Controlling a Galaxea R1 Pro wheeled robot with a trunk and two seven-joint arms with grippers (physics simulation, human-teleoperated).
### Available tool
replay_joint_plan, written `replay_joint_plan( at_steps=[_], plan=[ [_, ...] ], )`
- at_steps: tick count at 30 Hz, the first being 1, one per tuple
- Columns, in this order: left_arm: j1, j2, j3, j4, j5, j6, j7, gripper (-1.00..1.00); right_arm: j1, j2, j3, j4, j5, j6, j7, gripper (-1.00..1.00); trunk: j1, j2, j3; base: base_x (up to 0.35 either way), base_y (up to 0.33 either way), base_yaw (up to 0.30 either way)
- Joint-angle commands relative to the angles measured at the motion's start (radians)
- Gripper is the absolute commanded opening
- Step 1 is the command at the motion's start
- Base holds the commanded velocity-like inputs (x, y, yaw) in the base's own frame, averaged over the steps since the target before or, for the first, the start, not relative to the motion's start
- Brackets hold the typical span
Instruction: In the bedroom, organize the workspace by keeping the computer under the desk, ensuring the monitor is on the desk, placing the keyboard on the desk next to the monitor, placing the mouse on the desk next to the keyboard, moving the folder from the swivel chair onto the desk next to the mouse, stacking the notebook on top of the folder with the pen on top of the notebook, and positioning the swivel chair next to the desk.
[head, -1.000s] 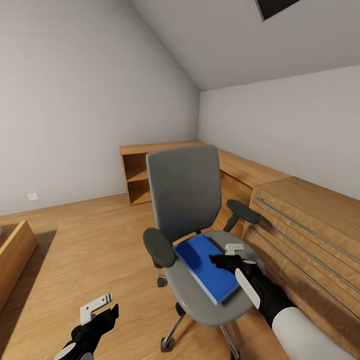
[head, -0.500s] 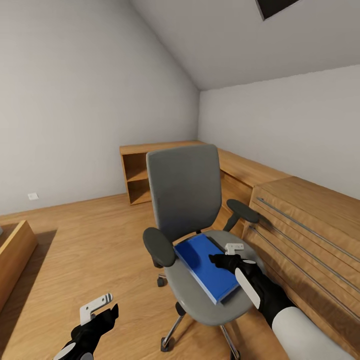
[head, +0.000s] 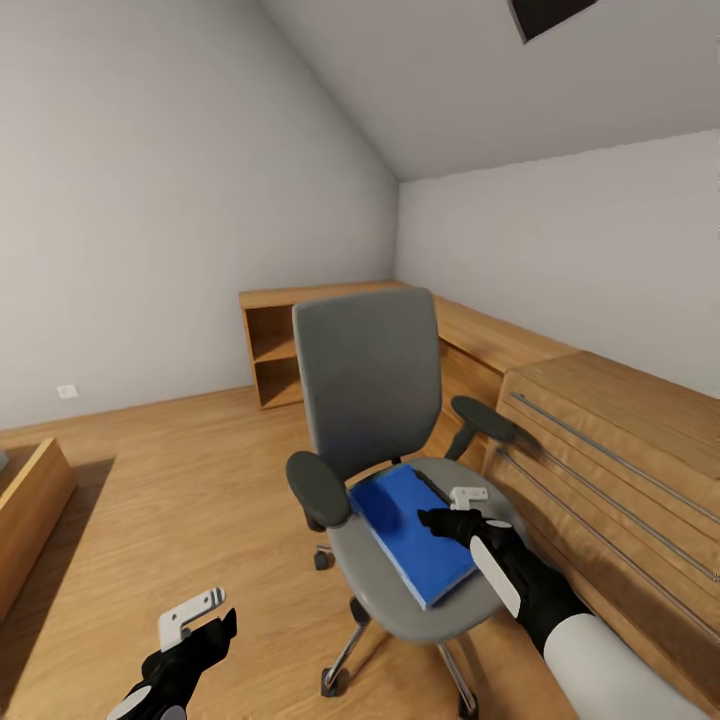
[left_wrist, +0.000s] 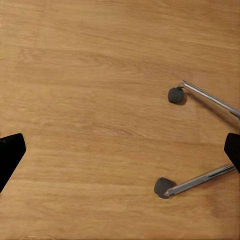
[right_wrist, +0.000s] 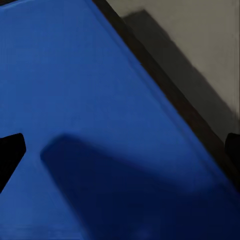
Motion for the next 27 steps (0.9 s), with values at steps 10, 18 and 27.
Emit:
replay_joint_plan(
  at_steps=[10, 18, 27],
  plan=[
    [0.000, -0.001, 0.001, -0.002, 0.010, 0.002, 0.006, 1.00, 0.000, -0.001, 0.004, 0.023, -0.007, 0.003, -0.005, 1.00, 0.000, 0.000, -0.001, -0.094, -0.018, 0.000],
    [0.000, -0.001, 0.001, -0.002, 0.010, 0.001, 0.006, 1.00, 0.000, -0.001, 0.004, 0.023, -0.006, 0.003, -0.005, 1.00, 0.000, 0.000, -0.001, -0.096, 0.000, 0.000],
    [0.000, -0.001, 0.001, -0.002, 0.010, 0.002, 0.006, 1.00, 0.000, -0.001, 0.004, 0.023, -0.006, 0.003, -0.005, 1.00, 0.000, 0.000, -0.001, -0.070, -0.008, 0.000]
  ],
)
